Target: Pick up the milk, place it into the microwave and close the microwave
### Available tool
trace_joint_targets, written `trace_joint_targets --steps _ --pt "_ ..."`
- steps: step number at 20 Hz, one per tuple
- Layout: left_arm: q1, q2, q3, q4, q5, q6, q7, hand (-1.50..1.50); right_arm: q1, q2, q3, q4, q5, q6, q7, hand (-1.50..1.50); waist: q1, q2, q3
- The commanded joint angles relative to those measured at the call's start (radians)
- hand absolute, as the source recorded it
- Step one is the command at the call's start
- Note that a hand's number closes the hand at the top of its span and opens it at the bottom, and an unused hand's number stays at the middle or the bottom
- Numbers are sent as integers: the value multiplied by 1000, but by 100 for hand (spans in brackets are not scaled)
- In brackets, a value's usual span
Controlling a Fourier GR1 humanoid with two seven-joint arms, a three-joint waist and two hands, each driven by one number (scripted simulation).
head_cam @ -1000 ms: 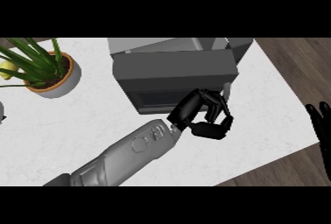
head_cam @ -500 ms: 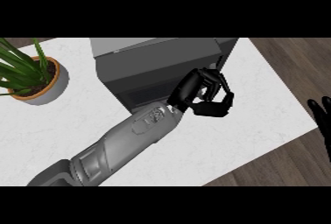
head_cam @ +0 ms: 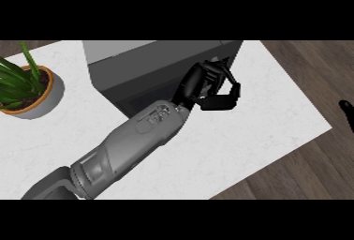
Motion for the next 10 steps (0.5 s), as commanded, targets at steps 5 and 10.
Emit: trace_joint_targets --steps 5,10 --pt "-66 -41 -8 32 28 20 -23 150 -24 -45 -36 8 -33 7 36 -150 -38 14 6" --pt "-64 -41 -24 24 41 48 -34 150 -48 -78 -57 6 -39 15 51 -150 -49 11 7"
